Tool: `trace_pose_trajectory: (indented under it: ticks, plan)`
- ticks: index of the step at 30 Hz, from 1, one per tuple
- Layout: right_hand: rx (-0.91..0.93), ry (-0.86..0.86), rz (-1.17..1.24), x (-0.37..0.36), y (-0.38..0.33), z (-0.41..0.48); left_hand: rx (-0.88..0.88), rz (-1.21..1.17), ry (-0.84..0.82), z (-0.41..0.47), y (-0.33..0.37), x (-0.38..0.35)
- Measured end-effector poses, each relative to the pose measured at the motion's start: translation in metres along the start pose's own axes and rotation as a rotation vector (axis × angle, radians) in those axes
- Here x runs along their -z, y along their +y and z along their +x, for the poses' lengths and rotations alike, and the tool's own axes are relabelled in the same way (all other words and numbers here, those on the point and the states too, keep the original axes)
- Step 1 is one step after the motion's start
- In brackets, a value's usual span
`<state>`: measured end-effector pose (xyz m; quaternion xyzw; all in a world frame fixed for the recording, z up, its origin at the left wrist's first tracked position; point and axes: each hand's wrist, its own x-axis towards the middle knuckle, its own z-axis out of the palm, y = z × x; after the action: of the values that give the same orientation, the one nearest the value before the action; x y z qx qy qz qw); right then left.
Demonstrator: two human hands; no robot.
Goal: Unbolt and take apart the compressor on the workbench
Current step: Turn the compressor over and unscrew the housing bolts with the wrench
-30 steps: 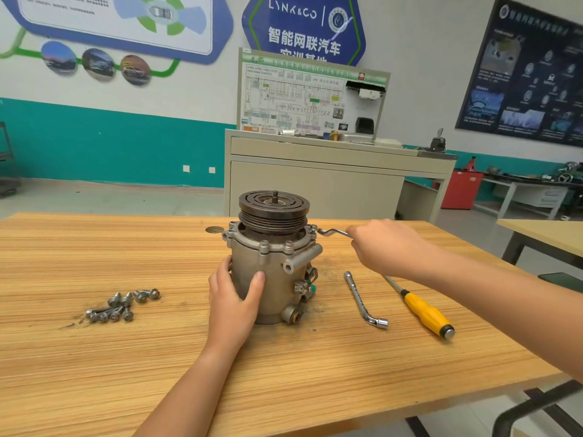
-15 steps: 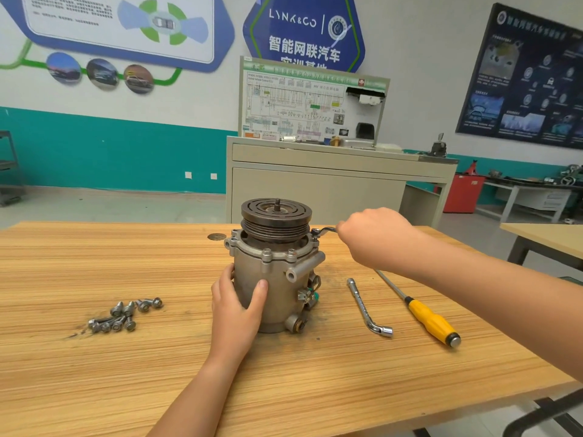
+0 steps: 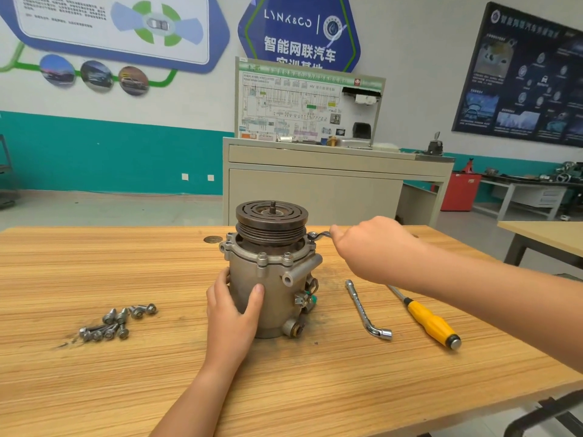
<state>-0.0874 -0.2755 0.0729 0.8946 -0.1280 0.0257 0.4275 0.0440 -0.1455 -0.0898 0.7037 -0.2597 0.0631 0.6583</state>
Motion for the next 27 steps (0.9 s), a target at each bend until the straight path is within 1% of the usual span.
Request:
trace_pose_trajectory:
  ticks: [3, 9, 13, 17, 21, 25, 26, 27]
  plan:
    - [0.005, 0.006, -0.016, -0.004, 0.002, 0.005, -0.008, 0.006, 0.008, 0.001, 0.001, 0.000]
    - [-0.055, 0.029, 0.100, -0.025, 0.028, 0.019, -0.009, 0.023, 0.012, 0.000, 0.000, 0.001]
    - [-0.121, 0.017, 0.157, -0.038, 0.023, 0.046, -0.017, 0.022, 0.013, 0.000, 0.002, 0.000]
    - [-0.173, 0.118, 0.279, -0.051, 0.010, 0.074, -0.022, 0.029, 0.009, 0.000, 0.001, 0.000]
    - [-0.188, 0.215, 0.336, -0.057, 0.009, 0.081, -0.010, 0.028, 0.000, 0.000, 0.003, 0.000]
    - [-0.394, 0.338, 0.465, -0.056, 0.022, 0.058, -0.009, 0.032, 0.005, 0.000, 0.003, 0.001]
    - [-0.434, 0.343, 0.508, -0.055, 0.024, 0.050, -0.011, 0.033, 0.007, 0.000, 0.003, 0.001]
    - [-0.452, 0.307, 0.545, -0.053, 0.025, 0.041, -0.011, 0.034, 0.007, 0.000, 0.004, 0.001]
